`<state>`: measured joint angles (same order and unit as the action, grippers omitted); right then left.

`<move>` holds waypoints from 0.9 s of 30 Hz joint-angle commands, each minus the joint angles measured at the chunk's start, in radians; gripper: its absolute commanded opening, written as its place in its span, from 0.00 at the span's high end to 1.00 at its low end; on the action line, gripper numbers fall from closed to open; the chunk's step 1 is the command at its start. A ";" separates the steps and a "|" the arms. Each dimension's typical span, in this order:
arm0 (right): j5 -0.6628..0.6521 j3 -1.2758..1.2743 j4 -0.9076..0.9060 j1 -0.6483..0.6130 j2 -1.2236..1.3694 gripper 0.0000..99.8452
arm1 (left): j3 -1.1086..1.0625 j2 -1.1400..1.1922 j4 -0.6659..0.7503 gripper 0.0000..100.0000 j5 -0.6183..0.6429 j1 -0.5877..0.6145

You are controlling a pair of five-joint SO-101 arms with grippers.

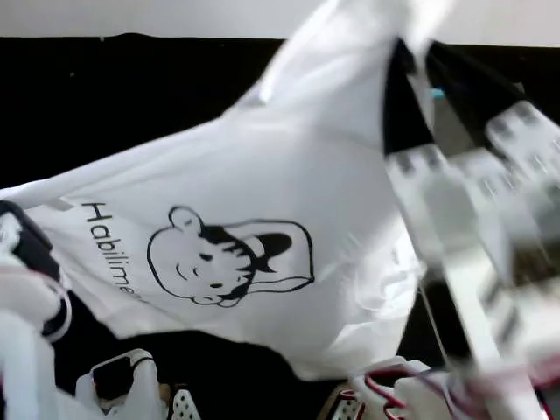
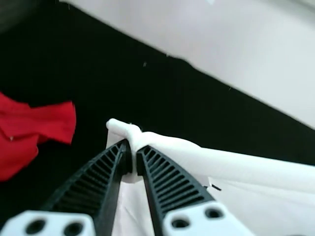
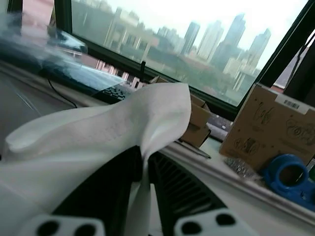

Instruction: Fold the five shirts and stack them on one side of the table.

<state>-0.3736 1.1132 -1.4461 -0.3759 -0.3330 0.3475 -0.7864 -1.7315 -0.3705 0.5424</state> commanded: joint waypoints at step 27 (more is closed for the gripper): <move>-0.008 -0.760 0.812 0.018 0.479 0.99 | 0.688 1.214 -0.029 0.99 -0.048 -0.010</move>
<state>-0.3736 0.2908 -0.6038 -0.3759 0.1074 1.0012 0.3767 -1.7530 -0.4074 0.5409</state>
